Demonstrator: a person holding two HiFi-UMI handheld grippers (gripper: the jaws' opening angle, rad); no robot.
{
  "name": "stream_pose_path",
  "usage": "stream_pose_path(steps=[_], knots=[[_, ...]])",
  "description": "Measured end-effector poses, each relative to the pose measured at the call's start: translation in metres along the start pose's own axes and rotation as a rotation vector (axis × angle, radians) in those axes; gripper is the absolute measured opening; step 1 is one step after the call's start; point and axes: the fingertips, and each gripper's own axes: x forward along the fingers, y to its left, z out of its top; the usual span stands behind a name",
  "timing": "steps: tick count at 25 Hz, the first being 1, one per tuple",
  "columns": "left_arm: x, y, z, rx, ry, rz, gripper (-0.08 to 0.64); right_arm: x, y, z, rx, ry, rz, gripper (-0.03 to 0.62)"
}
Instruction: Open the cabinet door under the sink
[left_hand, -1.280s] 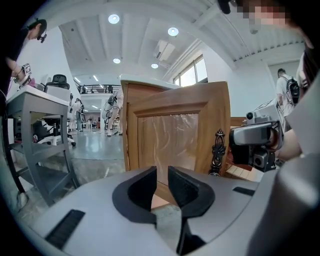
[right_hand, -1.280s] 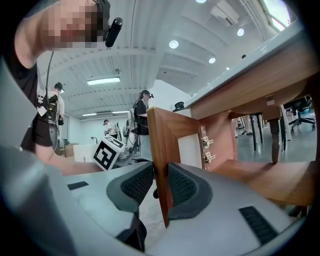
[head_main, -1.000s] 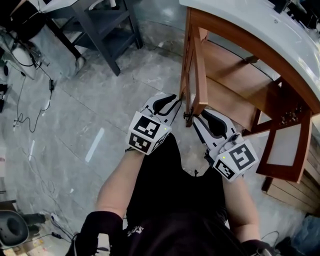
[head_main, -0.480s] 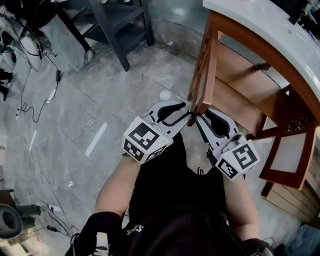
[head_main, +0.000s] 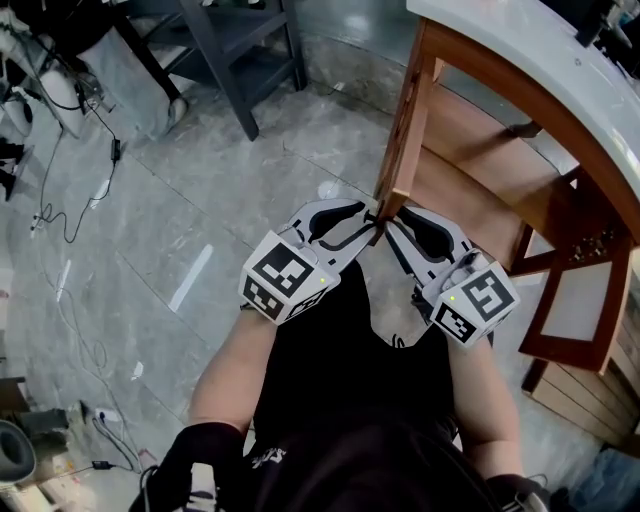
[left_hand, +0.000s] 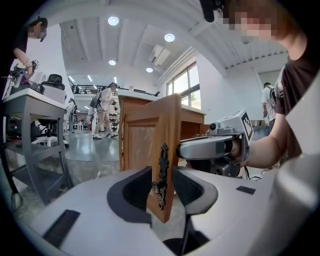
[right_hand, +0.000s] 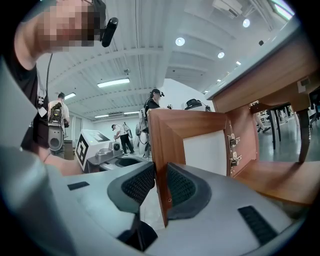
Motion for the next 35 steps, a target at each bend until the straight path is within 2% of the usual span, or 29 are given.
stream_pose_path(steps=[3, 7, 10, 15, 20, 28, 31, 35], knots=[[-0.005, -0.001, -0.003, -0.004, 0.008, -0.008, 0.149, 0.011, 0.007, 0.0, -0.012, 0.007, 0.02, 0.063], [-0.007, 0.018, -0.005, -0.029, -0.007, 0.057, 0.175, 0.018, 0.007, -0.002, -0.004, 0.008, 0.012, 0.046], [-0.009, 0.033, -0.007, -0.031, -0.015, 0.096, 0.129, 0.014, 0.002, -0.006, 0.008, 0.013, -0.005, 0.046], [-0.012, 0.041, -0.008, -0.024, -0.022, 0.154, 0.123, 0.002, -0.016, -0.01, 0.03, 0.009, -0.053, 0.043], [-0.013, 0.043, -0.008, 0.032, 0.009, 0.216, 0.121, -0.006, -0.025, -0.013, 0.046, 0.0, -0.082, 0.035], [-0.021, 0.042, -0.008, 0.013, 0.026, 0.356, 0.112, -0.028, -0.035, -0.018, 0.057, -0.005, -0.125, 0.017], [-0.032, 0.039, -0.003, -0.002, 0.01, 0.413, 0.103, -0.038, -0.041, -0.014, 0.063, -0.019, -0.147, 0.015], [-0.043, 0.026, 0.015, 0.036, -0.02, 0.457, 0.069, -0.055, -0.05, -0.009, 0.057, -0.036, -0.179, 0.015]])
